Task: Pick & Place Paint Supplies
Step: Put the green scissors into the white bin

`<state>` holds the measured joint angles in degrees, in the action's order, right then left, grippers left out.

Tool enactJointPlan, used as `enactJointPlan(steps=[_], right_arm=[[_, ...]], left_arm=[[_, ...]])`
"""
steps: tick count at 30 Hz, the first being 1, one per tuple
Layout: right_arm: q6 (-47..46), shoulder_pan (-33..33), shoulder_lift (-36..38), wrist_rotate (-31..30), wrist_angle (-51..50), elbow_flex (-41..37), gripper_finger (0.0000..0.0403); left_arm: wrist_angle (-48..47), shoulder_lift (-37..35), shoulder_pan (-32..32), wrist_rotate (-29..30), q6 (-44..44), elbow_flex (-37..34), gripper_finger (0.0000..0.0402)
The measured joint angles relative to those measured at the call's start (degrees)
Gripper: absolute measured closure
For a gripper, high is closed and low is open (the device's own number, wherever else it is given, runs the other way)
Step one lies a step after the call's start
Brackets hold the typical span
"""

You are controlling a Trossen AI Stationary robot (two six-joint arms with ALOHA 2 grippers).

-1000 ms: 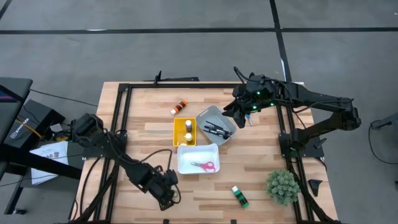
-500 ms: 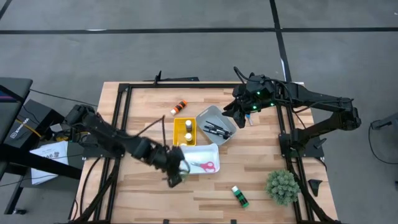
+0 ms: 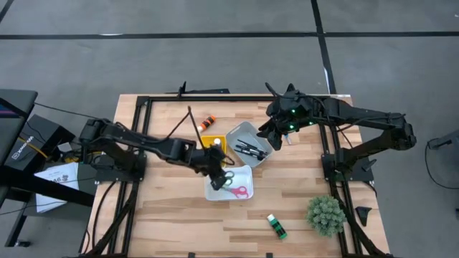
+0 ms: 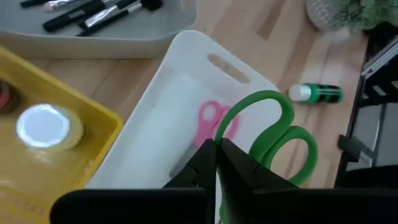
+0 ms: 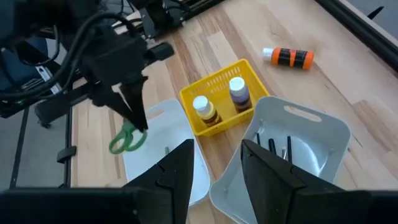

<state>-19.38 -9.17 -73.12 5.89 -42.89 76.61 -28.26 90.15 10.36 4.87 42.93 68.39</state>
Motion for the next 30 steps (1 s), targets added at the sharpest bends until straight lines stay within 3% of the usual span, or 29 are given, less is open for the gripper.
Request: enactJointPlan(steps=[17,30], right_arm=[[-0.2,0.0,0.1,0.3,1.4,0.0,0.0274],[-1.6,0.0,0.1,1.8,1.4,0.0,0.0274]], left_arm=[[12.9,10.7,-2.4,-2.2,-0.5,0.0,0.0401],[13.6,14.8,-2.3,-0.4,-3.0,0.0,0.0401]])
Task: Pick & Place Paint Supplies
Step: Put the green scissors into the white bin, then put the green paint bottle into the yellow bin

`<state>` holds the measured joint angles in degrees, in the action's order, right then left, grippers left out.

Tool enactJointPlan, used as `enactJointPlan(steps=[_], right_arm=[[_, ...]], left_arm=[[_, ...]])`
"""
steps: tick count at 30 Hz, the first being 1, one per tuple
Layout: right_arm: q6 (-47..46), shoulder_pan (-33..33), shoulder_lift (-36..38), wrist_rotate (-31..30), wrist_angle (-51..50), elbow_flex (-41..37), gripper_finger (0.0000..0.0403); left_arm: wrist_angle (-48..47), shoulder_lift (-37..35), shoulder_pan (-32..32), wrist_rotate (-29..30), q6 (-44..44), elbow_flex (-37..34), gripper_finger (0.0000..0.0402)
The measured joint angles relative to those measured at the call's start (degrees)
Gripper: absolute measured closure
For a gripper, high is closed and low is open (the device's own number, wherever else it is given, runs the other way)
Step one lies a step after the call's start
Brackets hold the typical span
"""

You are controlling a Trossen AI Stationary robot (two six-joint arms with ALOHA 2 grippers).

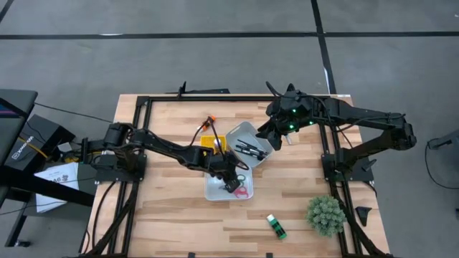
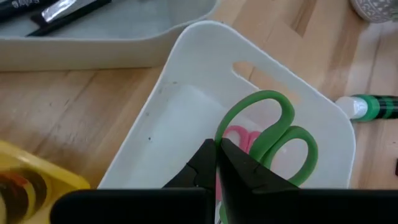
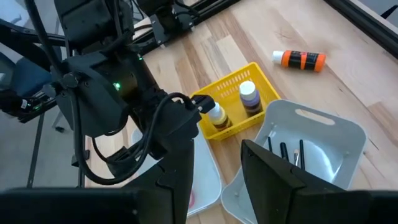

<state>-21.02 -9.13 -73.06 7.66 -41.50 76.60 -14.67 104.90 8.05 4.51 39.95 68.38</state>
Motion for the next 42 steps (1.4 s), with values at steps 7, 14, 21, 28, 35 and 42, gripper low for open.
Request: enactJointPlan(steps=[7,14,21,28,35,42], right_arm=[[-0.7,0.0,0.0,0.0,0.0,0.0,0.0274],[-1.0,0.1,0.0,0.0,0.0,0.0,0.0274],[-1.0,0.1,0.0,0.0,0.0,0.0,0.0274],[-1.0,0.1,0.0,0.0,0.0,0.0,0.0274],[-0.6,0.1,0.0,0.0,0.0,0.0,0.0274],[0.0,0.1,0.0,0.0,0.0,0.0,0.0274]], left_arm=[[0.2,0.9,0.0,0.1,-0.4,0.1,0.0401],[0.3,0.9,0.0,0.1,-0.4,0.0,0.0401],[0.3,0.9,0.0,0.2,-0.3,0.0,0.0401],[0.8,0.9,0.0,0.2,-0.1,0.0,0.0394],[-0.7,0.2,0.0,0.2,1.0,0.0,0.0358],[-4.0,-2.2,0.0,0.1,1.0,-0.1,0.0340]])
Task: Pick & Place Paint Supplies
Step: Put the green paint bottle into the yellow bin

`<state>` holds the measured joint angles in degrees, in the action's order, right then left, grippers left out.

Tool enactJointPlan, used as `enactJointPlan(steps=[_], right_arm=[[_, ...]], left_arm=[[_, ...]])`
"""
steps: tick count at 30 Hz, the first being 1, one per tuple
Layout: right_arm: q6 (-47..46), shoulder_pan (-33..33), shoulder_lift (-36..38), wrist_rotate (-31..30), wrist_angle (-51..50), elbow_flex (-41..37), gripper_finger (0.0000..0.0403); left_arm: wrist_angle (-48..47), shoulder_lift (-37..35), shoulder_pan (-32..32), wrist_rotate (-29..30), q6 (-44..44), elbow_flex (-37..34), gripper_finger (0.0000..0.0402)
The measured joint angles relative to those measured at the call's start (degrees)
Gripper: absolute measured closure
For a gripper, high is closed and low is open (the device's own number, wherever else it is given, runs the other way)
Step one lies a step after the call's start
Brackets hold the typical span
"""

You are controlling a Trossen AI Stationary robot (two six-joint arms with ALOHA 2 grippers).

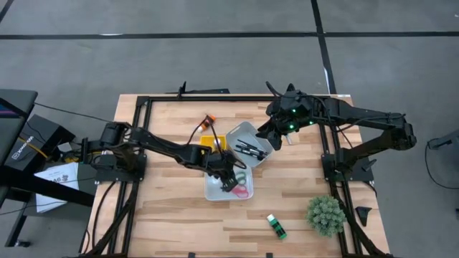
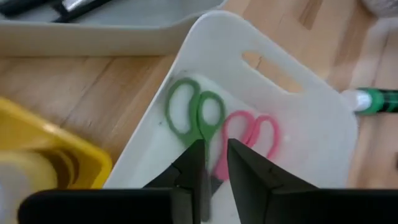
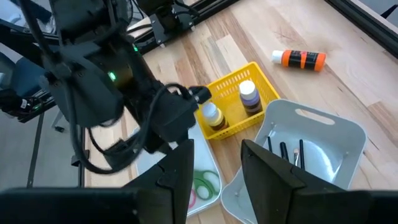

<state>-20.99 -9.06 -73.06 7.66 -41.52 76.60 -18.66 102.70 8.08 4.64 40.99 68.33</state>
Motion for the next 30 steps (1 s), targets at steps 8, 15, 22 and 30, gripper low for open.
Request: enactJointPlan(steps=[8,15,22,30], right_arm=[[0.0,0.0,0.0,0.0,0.6,0.0,0.0274],[-1.7,0.1,0.0,-0.6,-3.9,0.0,0.0274],[-9.2,3.6,0.0,-7.4,-12.0,0.0,0.0263],[-25.1,14.2,-1.8,-9.7,-21.1,0.0,0.0205]], left_arm=[[0.4,-9.4,0.3,0.0,-2.6,0.0,0.0343],[-0.2,-20.3,1.6,0.0,-8.3,0.0,0.0344],[-10.9,-29.8,3.9,2.4,-10.5,0.0,0.0333],[-23.0,-36.8,8.2,7.3,-11.8,0.0,0.0293]])
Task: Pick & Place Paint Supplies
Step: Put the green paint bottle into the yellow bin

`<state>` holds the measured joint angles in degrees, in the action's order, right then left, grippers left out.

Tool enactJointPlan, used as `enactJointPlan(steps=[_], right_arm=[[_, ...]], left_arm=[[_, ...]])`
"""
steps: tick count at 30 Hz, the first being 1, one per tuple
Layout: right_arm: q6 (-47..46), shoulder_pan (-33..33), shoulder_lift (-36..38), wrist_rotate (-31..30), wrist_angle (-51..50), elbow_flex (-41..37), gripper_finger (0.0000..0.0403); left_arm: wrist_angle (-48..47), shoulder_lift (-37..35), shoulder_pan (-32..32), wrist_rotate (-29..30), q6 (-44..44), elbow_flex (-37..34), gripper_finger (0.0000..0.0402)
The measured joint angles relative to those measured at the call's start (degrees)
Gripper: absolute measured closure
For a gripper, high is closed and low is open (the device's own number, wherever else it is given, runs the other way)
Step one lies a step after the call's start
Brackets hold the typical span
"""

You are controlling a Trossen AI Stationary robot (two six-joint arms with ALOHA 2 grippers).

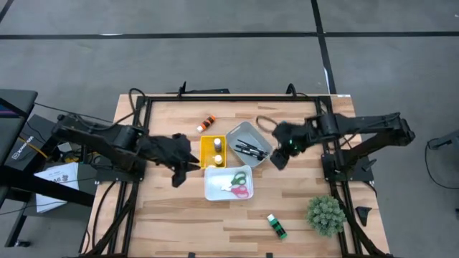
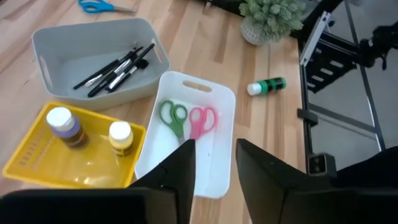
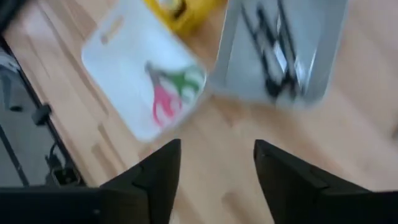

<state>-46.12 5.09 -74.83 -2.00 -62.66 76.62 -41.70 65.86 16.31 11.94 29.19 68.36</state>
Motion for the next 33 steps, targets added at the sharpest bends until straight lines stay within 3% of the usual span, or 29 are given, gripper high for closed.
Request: enactJointPlan(steps=[5,15,24,33], right_arm=[[-12.0,8.7,-3.5,-0.8,-2.7,0.0,0.0174],[-36.6,23.1,-15.7,1.9,1.3,0.0,0.0170],[-47.2,30.5,-26.9,10.8,11.6,0.0,0.0170],[-60.7,37.3,-32.8,11.0,15.0,0.0,0.0170]], left_arm=[[-1.1,-1.7,2.7,1.2,-0.3,0.0,0.0271],[-1.1,-1.8,5.6,3.4,-3.8,0.0,0.0249],[-1.2,-1.8,5.6,3.6,-3.9,0.0,0.0251],[-1.4,-1.7,8.3,3.3,-6.0,0.0,0.0263]])
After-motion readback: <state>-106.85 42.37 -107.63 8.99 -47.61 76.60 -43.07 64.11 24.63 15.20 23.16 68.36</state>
